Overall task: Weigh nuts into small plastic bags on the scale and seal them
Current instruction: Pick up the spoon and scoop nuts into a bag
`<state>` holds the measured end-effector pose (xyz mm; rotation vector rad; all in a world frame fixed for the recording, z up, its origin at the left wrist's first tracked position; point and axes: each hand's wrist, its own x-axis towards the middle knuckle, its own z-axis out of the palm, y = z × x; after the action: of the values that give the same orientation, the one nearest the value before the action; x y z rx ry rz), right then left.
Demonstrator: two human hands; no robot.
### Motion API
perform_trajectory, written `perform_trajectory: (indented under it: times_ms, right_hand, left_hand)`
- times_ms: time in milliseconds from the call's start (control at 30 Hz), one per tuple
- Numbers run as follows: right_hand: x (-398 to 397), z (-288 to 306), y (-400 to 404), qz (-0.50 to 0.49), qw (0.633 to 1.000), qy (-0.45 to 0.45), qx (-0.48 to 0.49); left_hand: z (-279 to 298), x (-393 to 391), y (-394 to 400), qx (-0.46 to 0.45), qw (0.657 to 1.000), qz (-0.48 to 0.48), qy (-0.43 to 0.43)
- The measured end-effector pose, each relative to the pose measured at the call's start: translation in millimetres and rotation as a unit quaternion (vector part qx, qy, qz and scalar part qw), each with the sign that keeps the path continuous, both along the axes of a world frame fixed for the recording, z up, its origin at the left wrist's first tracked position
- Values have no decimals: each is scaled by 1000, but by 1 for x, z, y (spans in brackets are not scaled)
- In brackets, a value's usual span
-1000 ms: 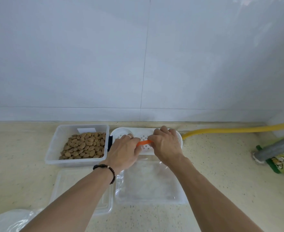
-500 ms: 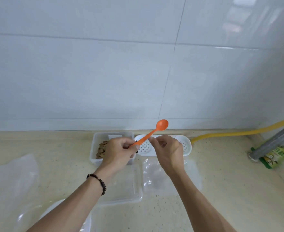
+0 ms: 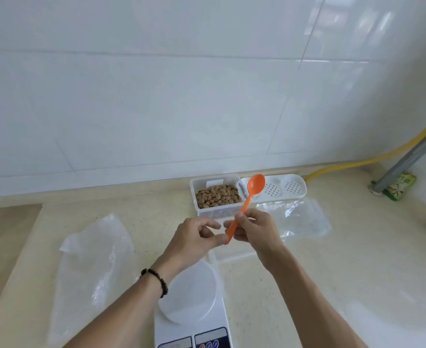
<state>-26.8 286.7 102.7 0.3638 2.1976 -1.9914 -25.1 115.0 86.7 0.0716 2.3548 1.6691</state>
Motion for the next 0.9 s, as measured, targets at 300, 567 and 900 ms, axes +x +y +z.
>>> perform_trajectory:
  times_ms: [300,567,900]
  right_hand:
    - [52,-88,1,-52,973,-132,182]
    - [54,-104,-15,-11,982,-147,120]
    - [33,-38,2,65,992,-94,45]
  left_hand:
    - [-66,42,-43,-259,959,-28,110]
    - [-80,39,-50,-274,957,-49,79]
    - [-39,11,-58,-56,992,-80,-79]
